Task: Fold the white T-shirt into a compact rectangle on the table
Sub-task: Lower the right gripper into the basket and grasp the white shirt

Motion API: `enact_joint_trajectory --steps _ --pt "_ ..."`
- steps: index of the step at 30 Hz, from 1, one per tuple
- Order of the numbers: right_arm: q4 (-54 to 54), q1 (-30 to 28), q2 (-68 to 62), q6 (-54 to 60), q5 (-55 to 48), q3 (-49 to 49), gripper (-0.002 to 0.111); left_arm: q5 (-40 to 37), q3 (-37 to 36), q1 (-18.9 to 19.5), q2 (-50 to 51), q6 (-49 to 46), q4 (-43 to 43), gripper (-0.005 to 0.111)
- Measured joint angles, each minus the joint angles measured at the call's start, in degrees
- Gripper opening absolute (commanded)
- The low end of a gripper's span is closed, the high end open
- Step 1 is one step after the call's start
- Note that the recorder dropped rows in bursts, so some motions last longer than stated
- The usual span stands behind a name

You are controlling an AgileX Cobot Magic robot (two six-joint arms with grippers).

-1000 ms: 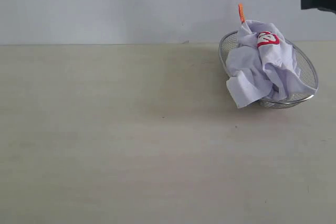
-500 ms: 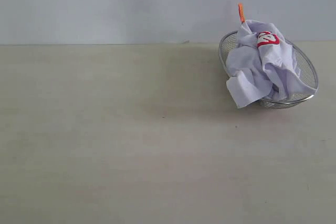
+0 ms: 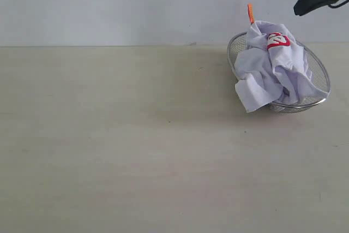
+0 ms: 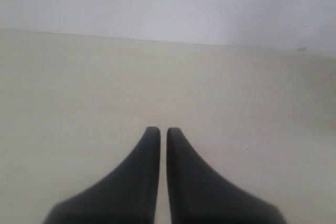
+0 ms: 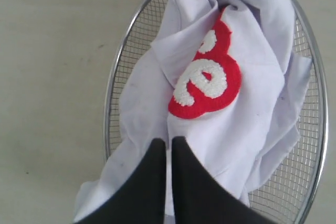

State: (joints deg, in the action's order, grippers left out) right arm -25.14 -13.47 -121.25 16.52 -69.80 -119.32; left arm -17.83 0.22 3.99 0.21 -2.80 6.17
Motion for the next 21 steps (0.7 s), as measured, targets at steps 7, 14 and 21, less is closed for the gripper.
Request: enact_joint_trajectory --steps 7,14,21 --pt "1.0 0.0 -2.6 1.0 -0.1 -0.1 0.071 0.0 0.0 0.0 0.0 0.0 0.0 0.004" --pt "2.8 0.6 -5.1 -3.7 0.0 -0.3 0.098 0.0 0.0 0.0 0.0 0.0 0.0 0.004" --pt "5.5 3.8 -7.9 -4.6 2.2 -0.4 0.097 0.0 0.0 0.0 0.0 0.0 0.0 0.004"
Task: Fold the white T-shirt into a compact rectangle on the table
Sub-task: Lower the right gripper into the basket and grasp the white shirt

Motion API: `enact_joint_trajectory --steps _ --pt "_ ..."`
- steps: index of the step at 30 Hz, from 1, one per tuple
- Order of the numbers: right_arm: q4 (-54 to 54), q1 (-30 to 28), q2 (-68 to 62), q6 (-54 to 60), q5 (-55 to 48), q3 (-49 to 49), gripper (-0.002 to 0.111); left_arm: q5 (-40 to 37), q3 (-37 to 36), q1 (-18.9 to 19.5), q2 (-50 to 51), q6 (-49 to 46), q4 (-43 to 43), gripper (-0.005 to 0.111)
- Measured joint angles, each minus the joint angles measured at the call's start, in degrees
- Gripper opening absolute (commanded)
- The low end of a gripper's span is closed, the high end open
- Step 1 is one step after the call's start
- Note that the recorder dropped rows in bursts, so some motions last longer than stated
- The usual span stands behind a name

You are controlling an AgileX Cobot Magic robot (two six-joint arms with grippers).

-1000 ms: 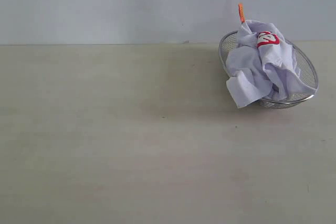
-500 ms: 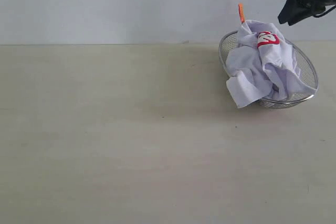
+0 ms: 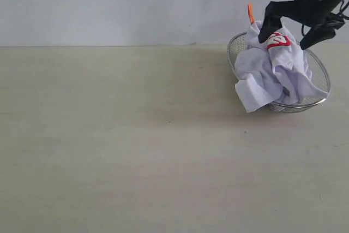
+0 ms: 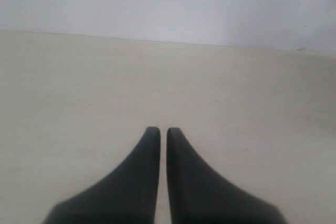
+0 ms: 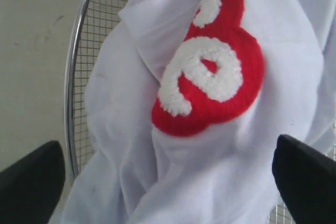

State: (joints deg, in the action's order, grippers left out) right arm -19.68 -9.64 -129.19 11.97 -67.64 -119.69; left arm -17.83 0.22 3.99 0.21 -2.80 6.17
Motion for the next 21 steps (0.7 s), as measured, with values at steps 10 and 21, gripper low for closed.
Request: enact_joint_trajectory --steps 10,21 --pt "7.4 2.4 -4.5 -4.6 3.9 0.0 0.097 0.0 0.0 0.0 0.0 0.0 0.0 0.004" --pt "8.7 4.2 -10.9 -5.2 6.6 -0.3 0.090 0.0 0.0 0.0 0.0 0.0 0.0 0.004"
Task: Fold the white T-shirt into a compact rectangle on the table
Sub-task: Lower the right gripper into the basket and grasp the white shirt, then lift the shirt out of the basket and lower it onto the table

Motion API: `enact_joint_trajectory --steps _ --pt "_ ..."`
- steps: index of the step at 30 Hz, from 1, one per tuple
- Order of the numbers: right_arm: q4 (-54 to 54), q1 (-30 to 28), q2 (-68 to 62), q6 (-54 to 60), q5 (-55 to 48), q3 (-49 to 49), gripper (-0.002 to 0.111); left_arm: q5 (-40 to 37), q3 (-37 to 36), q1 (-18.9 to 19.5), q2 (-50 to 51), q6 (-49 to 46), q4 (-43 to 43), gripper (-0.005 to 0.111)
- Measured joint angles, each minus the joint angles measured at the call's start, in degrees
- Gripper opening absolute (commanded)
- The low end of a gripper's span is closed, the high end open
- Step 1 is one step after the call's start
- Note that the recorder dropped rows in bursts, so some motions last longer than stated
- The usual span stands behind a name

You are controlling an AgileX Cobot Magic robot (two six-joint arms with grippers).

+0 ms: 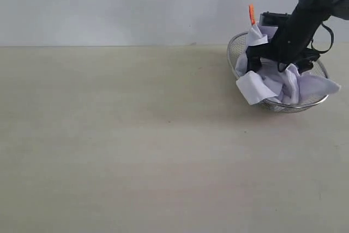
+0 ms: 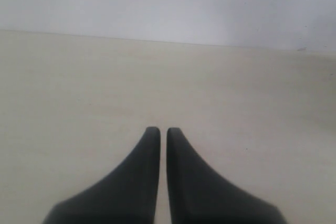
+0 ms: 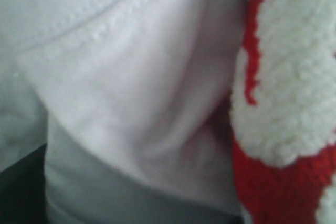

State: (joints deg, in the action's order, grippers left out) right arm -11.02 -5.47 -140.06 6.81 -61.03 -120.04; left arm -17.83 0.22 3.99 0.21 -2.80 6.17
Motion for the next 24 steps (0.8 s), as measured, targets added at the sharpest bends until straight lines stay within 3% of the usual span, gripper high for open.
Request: enact_joint_trajectory --steps 2,8,9,24 --pt "0.3 0.4 -0.4 0.0 0.4 -0.3 0.075 0.0 0.0 0.0 0.0 0.0 0.0 0.004" --pt "0.4 1.0 -1.3 0.0 1.1 -0.6 0.007 0.0 0.0 0.0 0.0 0.0 0.0 0.004" --pt "0.3 1.0 -1.3 0.0 1.1 -0.6 -0.001 0.0 0.0 0.0 0.0 0.0 0.0 0.004" --pt "-0.7 1.0 -1.4 2.3 1.5 -0.6 0.001 0.0 0.0 0.0 0.0 0.0 0.0 0.004"
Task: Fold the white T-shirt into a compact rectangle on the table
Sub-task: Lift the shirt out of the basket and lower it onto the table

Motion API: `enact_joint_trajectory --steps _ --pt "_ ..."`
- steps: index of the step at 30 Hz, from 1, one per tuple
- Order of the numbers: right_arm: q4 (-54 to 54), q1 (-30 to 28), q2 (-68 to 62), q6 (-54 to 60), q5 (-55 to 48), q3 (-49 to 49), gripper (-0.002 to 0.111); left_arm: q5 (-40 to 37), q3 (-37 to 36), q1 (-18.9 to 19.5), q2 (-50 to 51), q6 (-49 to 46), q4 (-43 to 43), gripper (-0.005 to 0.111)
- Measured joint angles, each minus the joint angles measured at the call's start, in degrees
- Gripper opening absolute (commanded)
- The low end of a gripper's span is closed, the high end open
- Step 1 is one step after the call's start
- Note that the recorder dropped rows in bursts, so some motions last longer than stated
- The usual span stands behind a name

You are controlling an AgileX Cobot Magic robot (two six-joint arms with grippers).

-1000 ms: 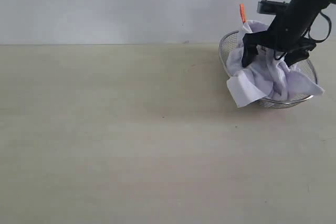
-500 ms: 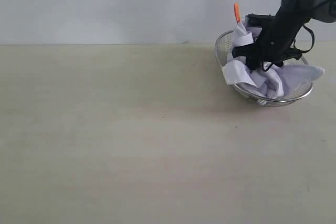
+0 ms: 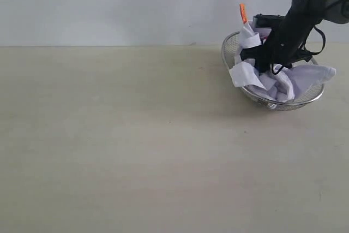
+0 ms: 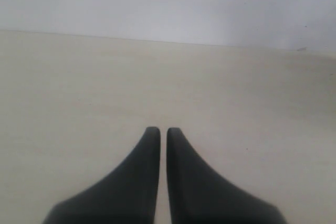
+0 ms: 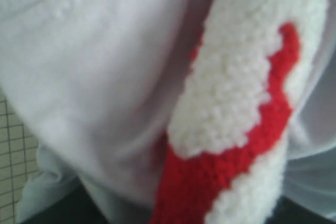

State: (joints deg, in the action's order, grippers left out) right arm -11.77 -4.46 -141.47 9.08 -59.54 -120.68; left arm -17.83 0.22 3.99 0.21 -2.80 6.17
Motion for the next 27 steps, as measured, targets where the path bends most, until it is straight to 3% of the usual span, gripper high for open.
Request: enact_joint_trajectory --steps 9,16,23,27 --pt "-1.2 0.2 0.0 1.4 -0.9 -2.3 0.000 0.0 0.0 0.0 0.0 0.0 0.0 0.004" --pt "2.4 0.5 13.5 3.1 -9.9 -10.1 0.000 0.0 0.0 0.0 0.0 0.0 0.0 0.004" --pt "-14.7 1.1 21.5 3.6 -10.7 -11.6 0.000 0.0 0.0 0.0 0.0 0.0 0.0 0.004" --pt "-17.1 4.2 21.3 3.1 -10.8 -11.6 0.000 0.0 0.0 0.0 0.0 0.0 0.0 0.004"
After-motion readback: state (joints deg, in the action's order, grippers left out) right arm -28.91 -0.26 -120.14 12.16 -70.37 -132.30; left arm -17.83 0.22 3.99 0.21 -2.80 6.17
